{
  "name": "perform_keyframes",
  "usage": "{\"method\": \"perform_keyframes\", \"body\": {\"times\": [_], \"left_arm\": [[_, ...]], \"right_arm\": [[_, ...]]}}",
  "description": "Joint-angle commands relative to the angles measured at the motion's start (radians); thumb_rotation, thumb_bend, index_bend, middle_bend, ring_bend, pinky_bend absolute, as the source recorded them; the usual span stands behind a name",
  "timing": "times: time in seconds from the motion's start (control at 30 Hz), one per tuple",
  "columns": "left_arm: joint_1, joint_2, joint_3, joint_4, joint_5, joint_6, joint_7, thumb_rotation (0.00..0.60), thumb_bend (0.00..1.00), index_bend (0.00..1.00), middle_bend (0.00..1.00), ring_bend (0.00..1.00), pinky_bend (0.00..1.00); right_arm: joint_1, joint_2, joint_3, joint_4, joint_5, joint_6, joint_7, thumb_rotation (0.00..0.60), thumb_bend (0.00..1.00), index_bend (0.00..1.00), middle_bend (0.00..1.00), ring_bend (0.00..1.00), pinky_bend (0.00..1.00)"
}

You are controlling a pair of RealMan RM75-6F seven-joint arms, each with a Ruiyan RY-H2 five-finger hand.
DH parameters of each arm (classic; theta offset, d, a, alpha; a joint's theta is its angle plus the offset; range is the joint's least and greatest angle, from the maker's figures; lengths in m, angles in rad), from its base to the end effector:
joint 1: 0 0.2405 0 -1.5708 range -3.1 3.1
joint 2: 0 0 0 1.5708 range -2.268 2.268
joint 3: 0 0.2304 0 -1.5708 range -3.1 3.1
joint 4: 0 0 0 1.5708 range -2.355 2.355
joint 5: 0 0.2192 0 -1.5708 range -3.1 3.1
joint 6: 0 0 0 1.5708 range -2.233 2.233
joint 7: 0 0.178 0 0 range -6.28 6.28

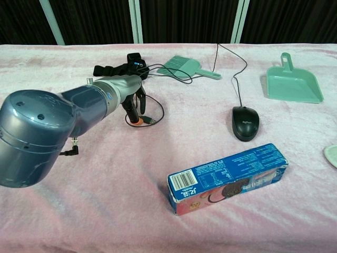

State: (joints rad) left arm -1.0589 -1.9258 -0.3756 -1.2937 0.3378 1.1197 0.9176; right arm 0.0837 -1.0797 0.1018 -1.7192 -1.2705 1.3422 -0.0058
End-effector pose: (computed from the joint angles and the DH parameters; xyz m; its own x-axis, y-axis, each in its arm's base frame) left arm -0.0534 0.3787 -0.1130 0.4513 0.3952 0.8001 0.8846 -0.0804 -0.4593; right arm -0.3129 -0.2185 0.1380 0.2866 -0.0965 0.9532 -0.9321 0.2020 0.3007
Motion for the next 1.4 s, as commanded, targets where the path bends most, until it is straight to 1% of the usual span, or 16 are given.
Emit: {"method": "perform_keyframes", "body": {"times": [0.03, 0.6, 1.27, 1.4], "left_arm": [[0.001, 0.0, 0.0, 0.0, 0.002, 0.0, -0.002, 0.6, 0.31, 0.51, 0.16, 0.0, 0.0], [0.003, 0.0, -0.003, -0.001, 0.0, -0.003, -0.003, 0.6, 0.31, 0.51, 0.16, 0.0, 0.0], [-0.012, -0.028, -0.004, 0.031, 0.01, -0.013, -0.001, 0.6, 0.31, 0.51, 0.16, 0.0, 0.0], [-0.016, -0.038, -0.001, 0.046, 0.008, -0.013, 0.006, 0.6, 0.34, 0.52, 0.16, 0.0, 0.0]], "right_arm": [[0.0, 0.0, 0.0, 0.0, 0.0, 0.0, 0.0, 0.6, 0.16, 0.13, 0.13, 0.33, 0.28], [0.0, 0.001, 0.0, 0.0, 0.001, -0.001, 0.001, 0.6, 0.16, 0.13, 0.13, 0.33, 0.28], [0.0, 0.003, 0.001, -0.002, 0.004, -0.003, 0.005, 0.6, 0.16, 0.13, 0.13, 0.33, 0.28], [0.001, 0.003, 0.001, -0.002, 0.005, -0.005, 0.006, 0.6, 0.16, 0.13, 0.13, 0.33, 0.28]]}}
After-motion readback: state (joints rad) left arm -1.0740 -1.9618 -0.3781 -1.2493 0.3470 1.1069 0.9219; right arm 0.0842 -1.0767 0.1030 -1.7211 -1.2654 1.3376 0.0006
